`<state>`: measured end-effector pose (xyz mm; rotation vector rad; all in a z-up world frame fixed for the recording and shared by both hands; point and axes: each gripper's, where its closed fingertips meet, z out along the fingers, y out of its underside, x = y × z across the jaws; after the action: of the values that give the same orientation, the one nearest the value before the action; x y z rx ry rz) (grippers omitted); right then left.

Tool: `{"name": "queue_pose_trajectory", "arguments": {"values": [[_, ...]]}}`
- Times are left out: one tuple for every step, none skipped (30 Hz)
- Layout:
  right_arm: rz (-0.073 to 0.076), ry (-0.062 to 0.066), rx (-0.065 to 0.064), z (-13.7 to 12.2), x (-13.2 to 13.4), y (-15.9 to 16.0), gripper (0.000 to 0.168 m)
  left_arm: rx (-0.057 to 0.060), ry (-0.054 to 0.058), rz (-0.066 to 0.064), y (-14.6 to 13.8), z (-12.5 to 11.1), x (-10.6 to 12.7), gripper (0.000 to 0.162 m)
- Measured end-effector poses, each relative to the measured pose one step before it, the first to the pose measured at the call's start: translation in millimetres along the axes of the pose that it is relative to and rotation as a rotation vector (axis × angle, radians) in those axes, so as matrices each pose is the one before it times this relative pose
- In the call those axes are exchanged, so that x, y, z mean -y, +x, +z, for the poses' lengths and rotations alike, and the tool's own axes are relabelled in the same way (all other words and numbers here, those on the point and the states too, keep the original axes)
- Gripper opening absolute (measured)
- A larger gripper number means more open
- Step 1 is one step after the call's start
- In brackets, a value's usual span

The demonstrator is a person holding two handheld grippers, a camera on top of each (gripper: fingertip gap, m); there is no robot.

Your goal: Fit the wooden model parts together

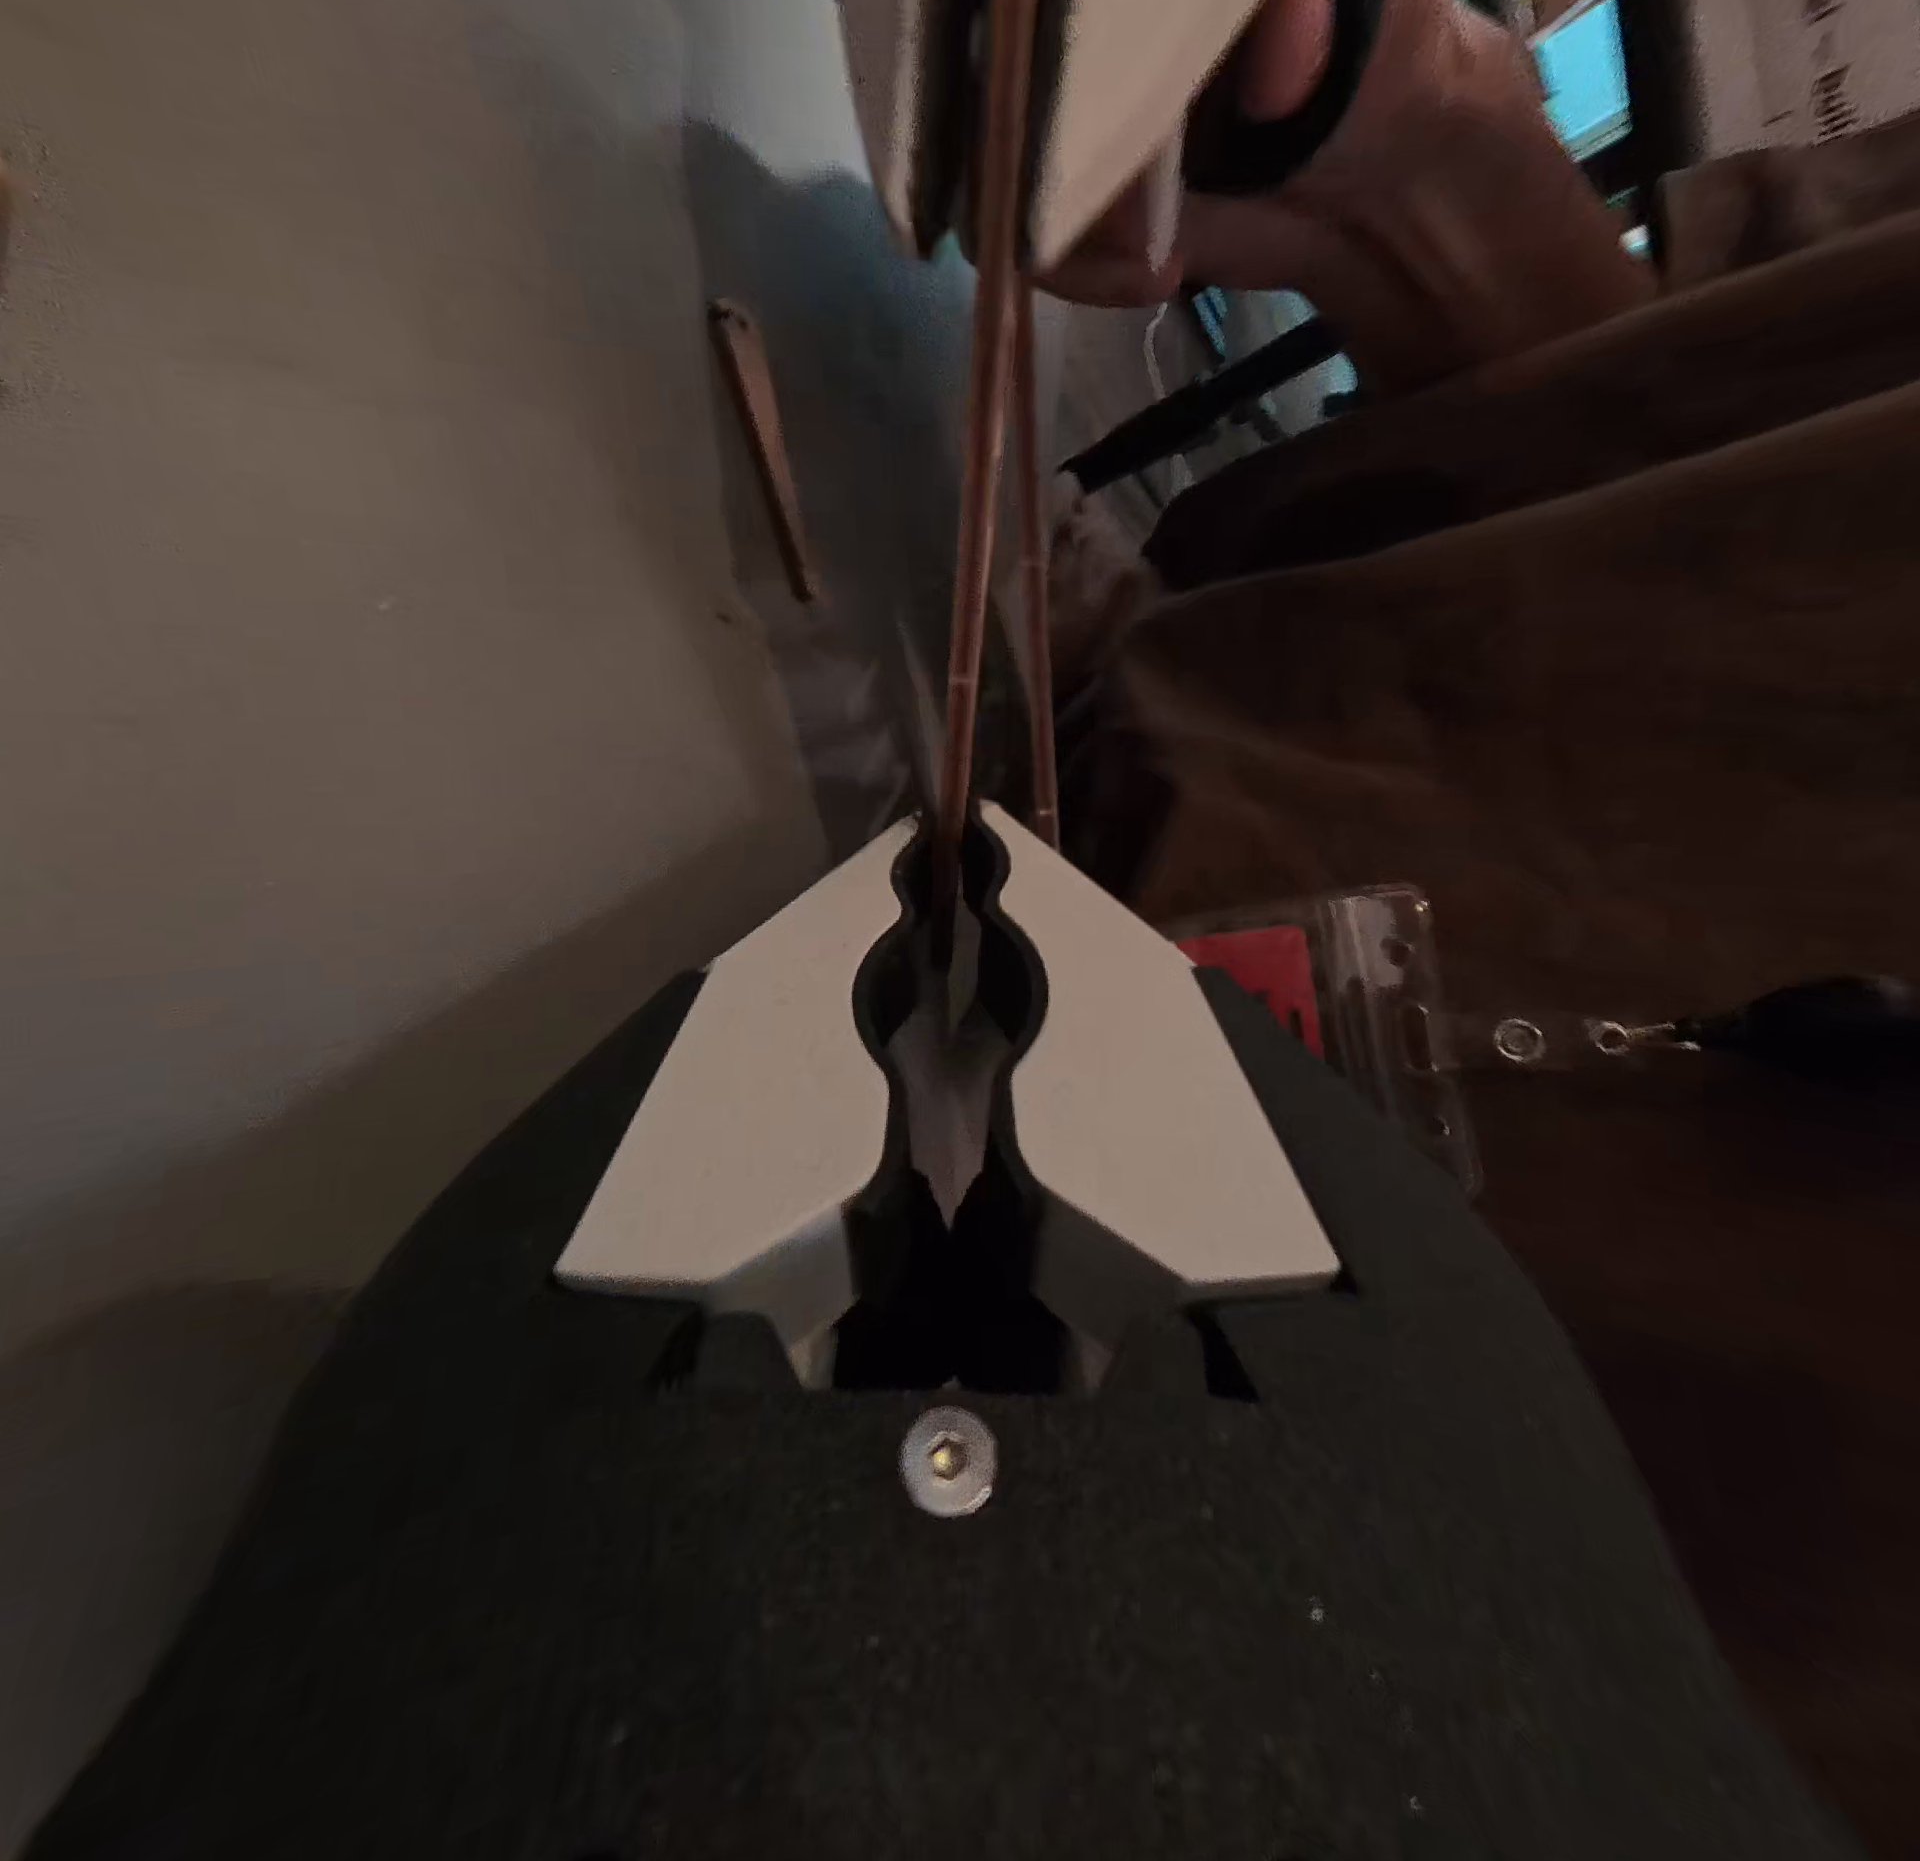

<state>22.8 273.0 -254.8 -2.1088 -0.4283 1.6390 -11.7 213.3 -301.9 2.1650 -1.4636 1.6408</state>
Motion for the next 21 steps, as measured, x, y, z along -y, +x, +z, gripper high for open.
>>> {"name": "queue_pose_trajectory", "arguments": {"values": [[-0.0082, 0.0164, -0.0187, 1.07, 0.3, 2.44, 0.01, -0.0061, -0.0143, -0.001, 1.03, 1.66, -1.59, 0.001], [-0.0124, 0.0143, -0.0145, -0.32, 0.72, 2.15, 0.011, 0.0045, 0.0048, 0.0009, -0.56, -0.58, 0.45, 0.001], [-0.0123, 0.0112, -0.0095, -1.1, 0.49, 1.73, 0.011, 0.0037, 0.0106, -0.0084, -1.15, -0.96, 1.48, 0.001], [-0.0079, 0.0072, -0.0033, -0.54, -0.24, 0.94, 0.011, -0.0023, 0.0029, -0.0082, -0.41, -0.05, 0.65, 0.001], [-0.0075, 0.0039, -0.007, -0.42, -0.66, 1.21, 0.01, -0.0032, -0.003, -0.0061, -0.21, 0.36, 0.0, 0.001], [-0.0247, 0.0035, -0.0103, -0.58, -0.72, 0.87, 0.009, 0.002, 0.0005, -0.0058, -0.72, 0.11, 0.27, 0.002], [-0.0289, 0.0004, -0.0197, -0.99, -0.99, 2.06, 0.007, 0.0008, 0.0017, -0.0051, -0.43, -0.18, 0.26, 0.003], [-0.0173, 0.0016, -0.0052, -0.99, -0.12, 0.42, 0.007, -0.0062, 0.0092, -0.0081, 0.27, -0.62, 1.47, 0.005], [-0.0022, 0.0063, 0.0045, -0.97, 1.05, -0.29, 0.005, -0.0023, 0.0108, -0.0121, -0.93, -0.96, 2.06, 0.005], [0.0045, -0.0001, 0.0022, -0.63, 0.25, 0.86, 0.005, 0.0066, 0.0236, -0.0141, -2.47, -1.88, 4.37, 0.005], [0.0111, -0.0044, 0.0036, 0.18, -0.57, 1.26, 0.003, 0.0082, 0.0346, -0.0062, -2.57, -2.66, 7.02, 0.011], [0.0192, -0.0115, 0.0079, 0.95, -1.59, 1.07, 0.003, -0.0159, 0.0268, 0.001, 0.93, -2.0, 7.07, 0.016], [0.0209, -0.0067, 0.0109, 1.04, -0.76, 0.54, 0.004, -0.0295, 0.0427, 0.0001, 2.67, -2.38, 11.0, 0.015], [0.0067, 0.0022, 0.0095, 0.61, 0.64, -0.43, 0.003, -0.0145, 0.0272, 0.0029, 0.24, -0.86, 9.21, 0.012], [-0.0072, 0.0012, -0.0011, -0.1, 0.62, 0.02, 0.004, -0.0004, -0.004, 0.0063, -1.84, 1.16, 3.92, 0.006], [-0.0073, 0.0001, -0.0095, -0.5, 0.2, 1.22, 0.004, 0.0002, -0.0297, 0.0151, -1.51, 1.98, -0.57, 0.003], [0.0014, 0.0103, 0.0045, -1.18, 1.34, -0.36, 0.004, -0.0082, -0.0172, 0.0145, 0.44, 1.48, 0.52, 0.003], [0.0078, 0.0089, 0.0125, -1.3, 0.85, -1.28, 0.004, -0.0143, -0.0021, 0.0095, 1.6, 0.4, 1.48, 0.002], [0.0102, -0.0032, 0.004, -0.43, -0.88, -0.15, 0.008, -0.0083, -0.0016, 0.0006, 0.6, 0.2, 0.82, 0.001], [0.0087, -0.0152, 0.0027, 0.34, -2.37, -0.05, 0.015, 0.0002, -0.0044, -0.0013, -0.51, 0.3, -0.49, 0.001], [0.0082, -0.0209, -0.0012, 1.14, -2.95, 0.34, 0.016, 0.0041, -0.0008, 0.0012, -0.52, 0.26, -0.35, 0.001]]}}
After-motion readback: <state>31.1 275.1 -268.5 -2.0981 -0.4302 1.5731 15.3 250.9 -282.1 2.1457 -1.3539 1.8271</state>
